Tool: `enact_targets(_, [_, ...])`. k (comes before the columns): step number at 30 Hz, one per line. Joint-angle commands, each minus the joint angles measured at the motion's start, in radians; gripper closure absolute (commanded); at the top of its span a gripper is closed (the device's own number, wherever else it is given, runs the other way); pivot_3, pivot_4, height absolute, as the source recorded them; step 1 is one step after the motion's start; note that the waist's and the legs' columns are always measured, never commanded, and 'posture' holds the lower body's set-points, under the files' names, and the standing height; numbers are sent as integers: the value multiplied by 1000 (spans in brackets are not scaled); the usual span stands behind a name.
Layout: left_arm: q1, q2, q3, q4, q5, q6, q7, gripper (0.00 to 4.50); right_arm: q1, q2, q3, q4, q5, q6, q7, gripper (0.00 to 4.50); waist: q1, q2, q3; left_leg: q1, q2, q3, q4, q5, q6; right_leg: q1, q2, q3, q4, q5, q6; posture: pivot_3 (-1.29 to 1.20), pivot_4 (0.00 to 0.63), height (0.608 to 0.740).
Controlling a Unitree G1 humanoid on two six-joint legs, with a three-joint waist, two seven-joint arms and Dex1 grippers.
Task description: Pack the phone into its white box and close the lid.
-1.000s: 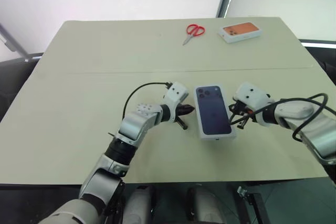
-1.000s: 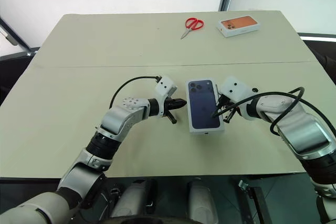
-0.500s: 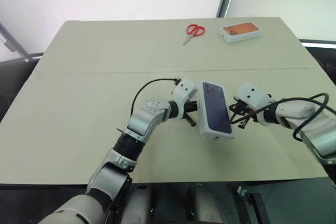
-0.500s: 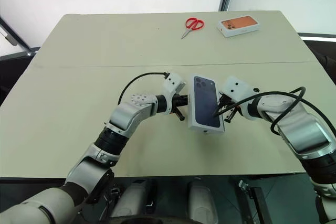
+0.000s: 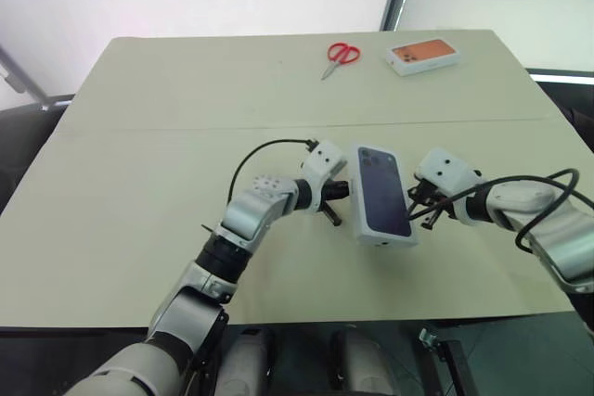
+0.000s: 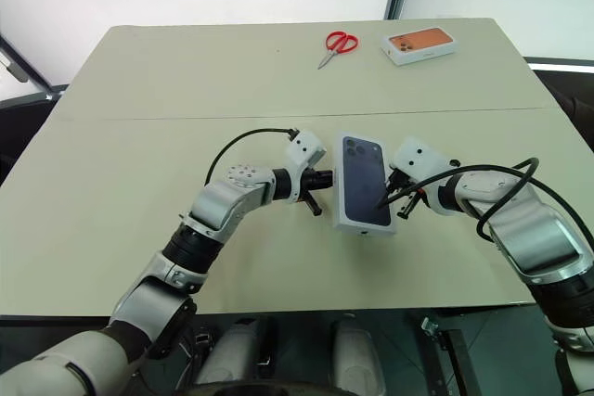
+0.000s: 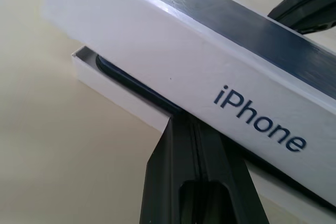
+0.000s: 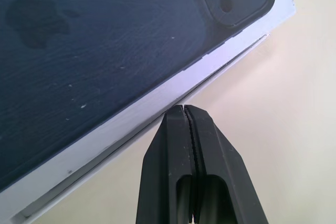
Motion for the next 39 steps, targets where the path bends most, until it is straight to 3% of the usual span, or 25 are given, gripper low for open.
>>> enact_targets(1, [2,22,19,-45,-11,25,-12,4500,-30,5,-40,-2,-16,-7,0,4488,0,0,0,0,0,0,0,0,0,0,0,0,0,0,0,0,150,697])
enact_targets(14, [48,109,-3,-161,-53,92,-84,4500,-46,12,-32,-3,-31,-7,8,4488,1,0,0,0,0,0,0,0,0,0,0,0,0,0,0,0,150,697])
enact_targets(28, [66,80,-71,-207,-54,127,-103,4500,-52,13,-30,-18,-27,2,20,4488,0,0,0,0,0,0,0,0,0,0,0,0,0,0,0,0,150,697])
enact_targets(39, [45,6,-21,-177,-64,112,-52,4500,-56,16,-35,-12,-35,-6,31,4488,2,0,0,0,0,0,0,0,0,0,0,0,0,0,0,0,150,697])
